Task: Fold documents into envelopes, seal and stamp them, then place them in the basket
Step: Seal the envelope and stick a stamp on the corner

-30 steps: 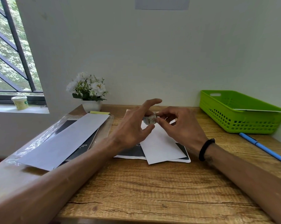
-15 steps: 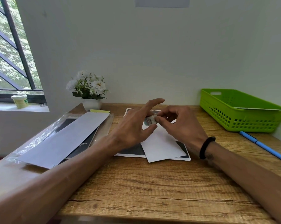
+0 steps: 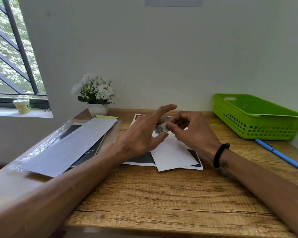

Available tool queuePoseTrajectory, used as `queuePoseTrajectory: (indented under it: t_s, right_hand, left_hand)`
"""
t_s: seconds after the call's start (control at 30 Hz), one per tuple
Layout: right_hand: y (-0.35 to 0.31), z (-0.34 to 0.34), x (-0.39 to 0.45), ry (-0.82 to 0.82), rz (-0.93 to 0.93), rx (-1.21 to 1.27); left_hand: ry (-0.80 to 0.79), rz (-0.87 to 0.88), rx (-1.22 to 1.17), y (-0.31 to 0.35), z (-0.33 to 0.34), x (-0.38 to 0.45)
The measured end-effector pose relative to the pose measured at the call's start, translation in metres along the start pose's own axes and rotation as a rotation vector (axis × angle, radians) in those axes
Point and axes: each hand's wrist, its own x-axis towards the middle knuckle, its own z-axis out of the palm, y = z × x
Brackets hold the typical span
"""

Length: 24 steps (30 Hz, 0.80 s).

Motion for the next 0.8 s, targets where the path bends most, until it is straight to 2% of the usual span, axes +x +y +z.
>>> queuePoseTrajectory:
  t_s: [0.8]
  right_hand:
    - [-0.0047,0.0013,-0.0022,0.016,-0.046,-0.091]
  left_hand:
    - [-0.013,-0.033,0.055,0.0010,0.0000,-0.0008]
